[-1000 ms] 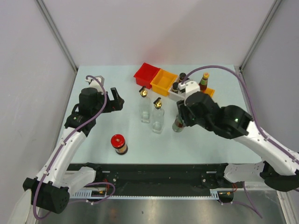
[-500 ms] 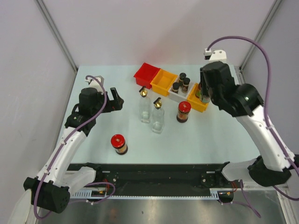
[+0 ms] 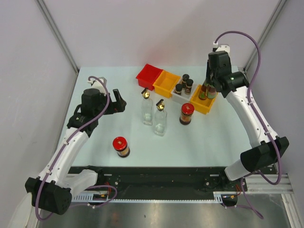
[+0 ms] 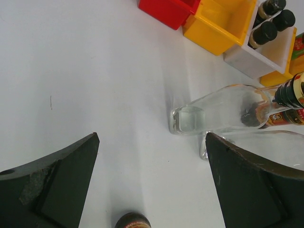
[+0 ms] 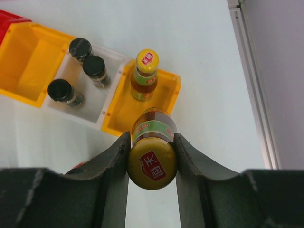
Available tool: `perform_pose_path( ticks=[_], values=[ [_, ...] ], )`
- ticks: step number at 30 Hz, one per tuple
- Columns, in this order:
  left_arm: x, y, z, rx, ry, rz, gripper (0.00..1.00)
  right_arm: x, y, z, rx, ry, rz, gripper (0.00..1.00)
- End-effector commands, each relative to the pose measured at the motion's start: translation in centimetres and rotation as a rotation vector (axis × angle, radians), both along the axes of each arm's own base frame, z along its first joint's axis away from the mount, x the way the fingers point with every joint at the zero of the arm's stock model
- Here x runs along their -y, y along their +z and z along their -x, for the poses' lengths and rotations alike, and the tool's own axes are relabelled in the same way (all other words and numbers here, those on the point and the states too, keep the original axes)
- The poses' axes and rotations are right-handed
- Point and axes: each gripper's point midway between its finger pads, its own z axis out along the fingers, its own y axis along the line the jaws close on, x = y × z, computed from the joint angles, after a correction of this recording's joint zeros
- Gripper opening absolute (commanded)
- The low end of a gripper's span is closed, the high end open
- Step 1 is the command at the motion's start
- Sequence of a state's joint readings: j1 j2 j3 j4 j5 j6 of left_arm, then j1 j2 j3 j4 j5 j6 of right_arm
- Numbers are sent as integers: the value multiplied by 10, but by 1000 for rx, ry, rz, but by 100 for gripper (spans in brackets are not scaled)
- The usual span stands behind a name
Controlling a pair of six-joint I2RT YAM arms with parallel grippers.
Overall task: Organize the condiment bottles
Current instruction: Place the bottle in the storage box.
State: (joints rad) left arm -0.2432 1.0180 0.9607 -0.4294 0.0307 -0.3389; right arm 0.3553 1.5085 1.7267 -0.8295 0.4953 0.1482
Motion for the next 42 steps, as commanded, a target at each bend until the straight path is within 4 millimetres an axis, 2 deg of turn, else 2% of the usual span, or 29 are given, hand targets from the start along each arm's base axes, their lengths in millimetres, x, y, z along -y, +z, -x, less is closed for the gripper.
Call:
perform_pose_path(
  ticks=[1, 8, 9, 11, 17, 26, 36, 42],
  values=[
    [-2, 2, -7, 20, -3, -6, 100, -10, 33, -41, 206, 11, -108, 0],
    [-3, -2, -10, 4, 0, -13, 100, -13, -8, -71, 163, 0, -132, 0],
    [-3, -3, -10, 1, 0, -13, 100, -14, -8, -75, 176, 0, -136, 0],
    [-4, -4, -11, -2, 1, -14, 100, -12, -22, -79, 164, -5, -137, 0],
    [-5, -6, -13, -9, 3, -18, 100, -13, -42, -91, 140, -13, -145, 0],
    [-7, -3, -14, -3, 4, -16, 100, -9, -68, -91, 80, -41, -130, 0],
    [0, 0, -9, -3, -37, 3, 100, -3, -100, -90, 13, -74, -154, 0],
    [-8, 7, -6, 8, -7, -18, 100, -2, -115, -91, -25, -86, -169, 11]
  ],
)
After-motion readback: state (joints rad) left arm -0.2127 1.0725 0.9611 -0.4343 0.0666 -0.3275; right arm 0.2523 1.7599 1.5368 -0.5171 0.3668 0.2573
